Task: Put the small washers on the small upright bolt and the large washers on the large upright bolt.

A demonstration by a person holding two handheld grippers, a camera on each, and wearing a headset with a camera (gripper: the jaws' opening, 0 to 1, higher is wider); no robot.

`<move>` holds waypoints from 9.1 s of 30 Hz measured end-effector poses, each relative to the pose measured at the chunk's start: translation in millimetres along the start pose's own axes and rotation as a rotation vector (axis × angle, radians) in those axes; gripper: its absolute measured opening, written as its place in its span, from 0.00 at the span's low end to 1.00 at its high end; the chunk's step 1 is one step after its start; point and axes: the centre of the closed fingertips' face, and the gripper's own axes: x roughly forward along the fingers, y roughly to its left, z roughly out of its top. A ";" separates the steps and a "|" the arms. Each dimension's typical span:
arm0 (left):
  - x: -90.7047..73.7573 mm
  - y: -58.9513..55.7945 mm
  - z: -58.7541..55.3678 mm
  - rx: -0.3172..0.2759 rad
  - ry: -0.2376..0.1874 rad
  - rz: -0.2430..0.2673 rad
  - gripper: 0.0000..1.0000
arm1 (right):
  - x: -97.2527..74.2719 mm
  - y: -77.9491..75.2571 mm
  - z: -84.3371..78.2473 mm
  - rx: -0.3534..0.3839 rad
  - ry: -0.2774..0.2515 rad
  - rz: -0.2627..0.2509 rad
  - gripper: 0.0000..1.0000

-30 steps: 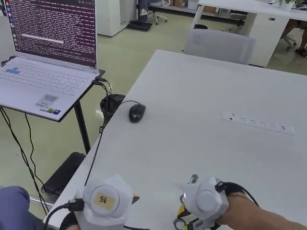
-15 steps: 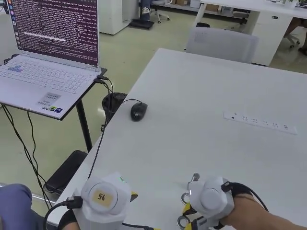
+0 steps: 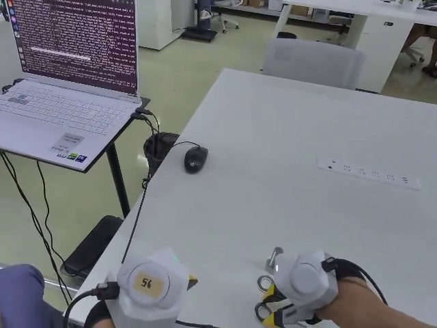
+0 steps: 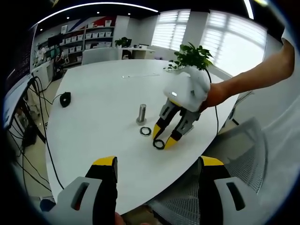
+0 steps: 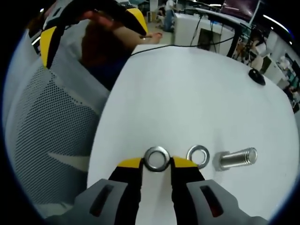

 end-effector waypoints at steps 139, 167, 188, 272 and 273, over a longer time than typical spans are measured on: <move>-1.5 -2.1 -0.4 -0.014 -0.023 -0.004 0.69 | -1.0 -62.3 4.3 0.391 0.022 -0.231 0.25; -0.7 -8.2 2.3 0.007 -0.024 -0.018 0.69 | -5.1 -29.9 -3.6 0.222 0.079 -0.124 0.24; -2.7 -0.7 -0.6 -0.010 -0.021 -0.001 0.69 | -7.8 -26.0 1.3 0.282 -0.012 -0.128 0.23; -3.1 1.6 -3.0 -0.012 -0.007 0.000 0.69 | -5.1 -20.4 -12.5 -0.154 0.110 0.065 0.25; -3.7 1.9 -3.5 -0.014 -0.007 0.001 0.69 | -5.4 -20.2 -13.2 -0.179 0.118 0.074 0.26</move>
